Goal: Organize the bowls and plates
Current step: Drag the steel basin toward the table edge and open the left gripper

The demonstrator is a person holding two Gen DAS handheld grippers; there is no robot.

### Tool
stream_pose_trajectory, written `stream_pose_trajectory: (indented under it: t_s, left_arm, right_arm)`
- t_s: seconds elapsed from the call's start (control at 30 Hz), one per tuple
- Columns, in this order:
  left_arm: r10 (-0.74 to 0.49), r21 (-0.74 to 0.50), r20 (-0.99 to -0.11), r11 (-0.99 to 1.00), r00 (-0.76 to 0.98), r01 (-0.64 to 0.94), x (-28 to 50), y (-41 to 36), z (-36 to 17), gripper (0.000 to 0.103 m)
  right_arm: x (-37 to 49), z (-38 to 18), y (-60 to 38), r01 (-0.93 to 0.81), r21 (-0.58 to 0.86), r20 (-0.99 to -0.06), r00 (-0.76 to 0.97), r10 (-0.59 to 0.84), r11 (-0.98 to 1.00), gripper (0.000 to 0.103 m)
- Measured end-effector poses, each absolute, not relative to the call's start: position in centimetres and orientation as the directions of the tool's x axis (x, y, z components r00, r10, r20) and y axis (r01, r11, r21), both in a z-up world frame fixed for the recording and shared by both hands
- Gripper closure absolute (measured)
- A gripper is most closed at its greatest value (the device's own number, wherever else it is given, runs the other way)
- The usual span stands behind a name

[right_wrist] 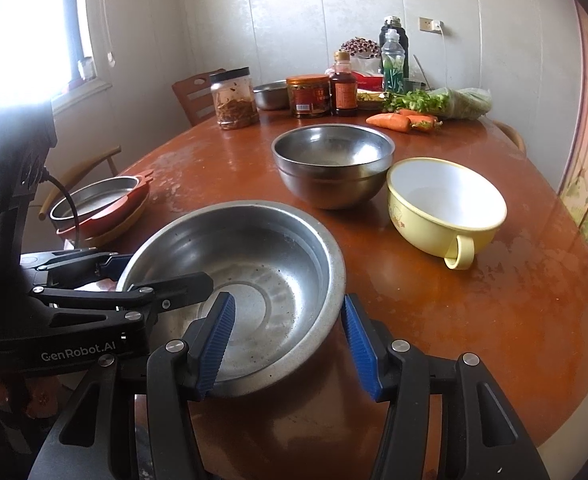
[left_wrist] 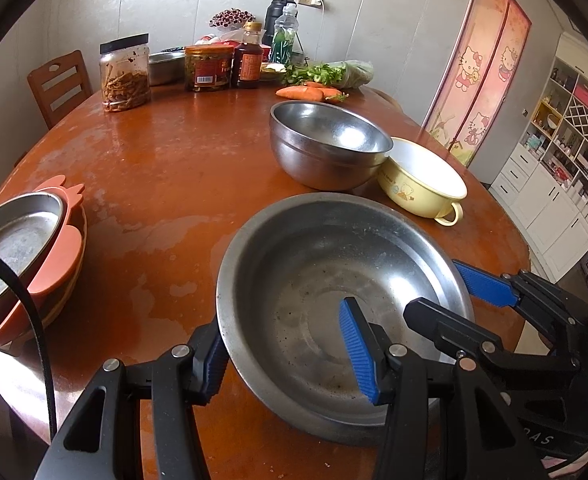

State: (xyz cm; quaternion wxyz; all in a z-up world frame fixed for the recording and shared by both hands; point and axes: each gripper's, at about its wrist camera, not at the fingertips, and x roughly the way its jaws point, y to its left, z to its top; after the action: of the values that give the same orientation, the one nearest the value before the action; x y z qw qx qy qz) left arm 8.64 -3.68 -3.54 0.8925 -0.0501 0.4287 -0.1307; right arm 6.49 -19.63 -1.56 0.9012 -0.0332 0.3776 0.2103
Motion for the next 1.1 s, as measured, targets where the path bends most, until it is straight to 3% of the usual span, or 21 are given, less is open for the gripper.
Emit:
stream_pose_trajectory:
  t_s: [0.53,0.9,1.1]
  left_arm:
    - [-0.254,-0.193,-0.749,0.967,0.612,0.165,8.7,-2.7,-3.1,0.051]
    - [-0.238,-0.184,-0.733,0.971,0.638,0.150,8.5,-2.2,-2.2,0.048]
    - [-0.243,-0.194,-0.730,0.970,0.639,0.147,9.6,-2.4,-1.5,0.048]
  right_arm:
    - [7.4,-2.2,-19.7,-0.391,0.123,-0.708,0.609,0.357,0.912,0.045]
    - [7.4,-1.6,-20.3,-0.378,0.160,-0.673,0.634,0.381,0.912,0.033]
    - [8.5,-1.2,-20.6,-0.359,0.155,-0.669,0.647,0.365,0.920,0.033]
